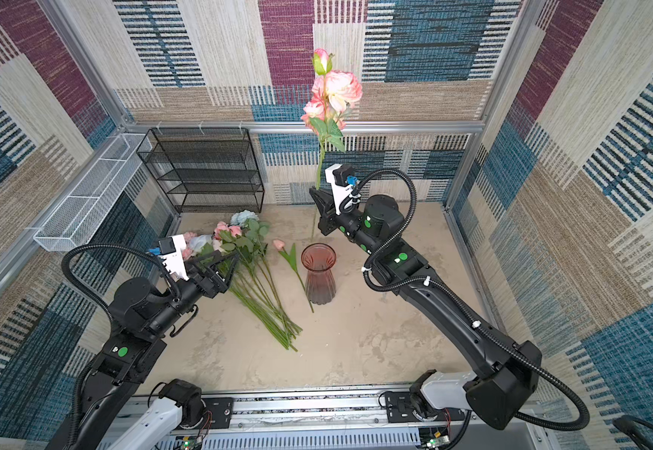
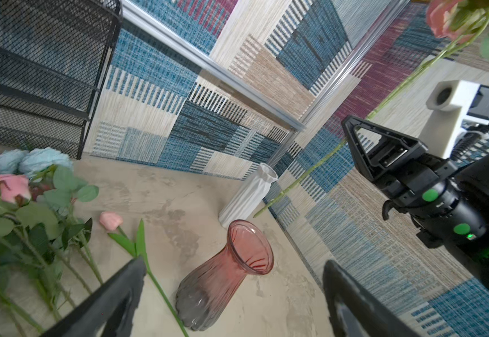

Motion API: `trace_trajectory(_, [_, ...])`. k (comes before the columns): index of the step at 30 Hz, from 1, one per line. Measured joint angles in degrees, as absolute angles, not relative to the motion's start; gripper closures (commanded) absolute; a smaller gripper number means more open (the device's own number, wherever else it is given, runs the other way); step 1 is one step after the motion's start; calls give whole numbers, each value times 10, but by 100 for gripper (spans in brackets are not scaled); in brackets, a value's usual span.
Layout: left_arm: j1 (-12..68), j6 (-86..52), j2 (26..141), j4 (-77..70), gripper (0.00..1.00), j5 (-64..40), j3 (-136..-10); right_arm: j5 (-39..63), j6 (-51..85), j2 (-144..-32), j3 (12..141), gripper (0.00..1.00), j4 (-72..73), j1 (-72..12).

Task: Arrange flowers in a vase
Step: Place the flower in the vase.

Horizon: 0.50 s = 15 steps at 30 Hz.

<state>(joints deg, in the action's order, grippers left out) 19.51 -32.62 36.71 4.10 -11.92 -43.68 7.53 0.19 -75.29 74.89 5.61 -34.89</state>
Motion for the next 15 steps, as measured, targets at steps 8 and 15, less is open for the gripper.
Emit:
trace_trajectory(8, [195,-342,401,54,9,-102,-393,54,18,-752,632,94,84,-349])
trace_trajectory(15, [195,-364,427,54,14,-102,-377,50,54,-745,574,39,91,-349])
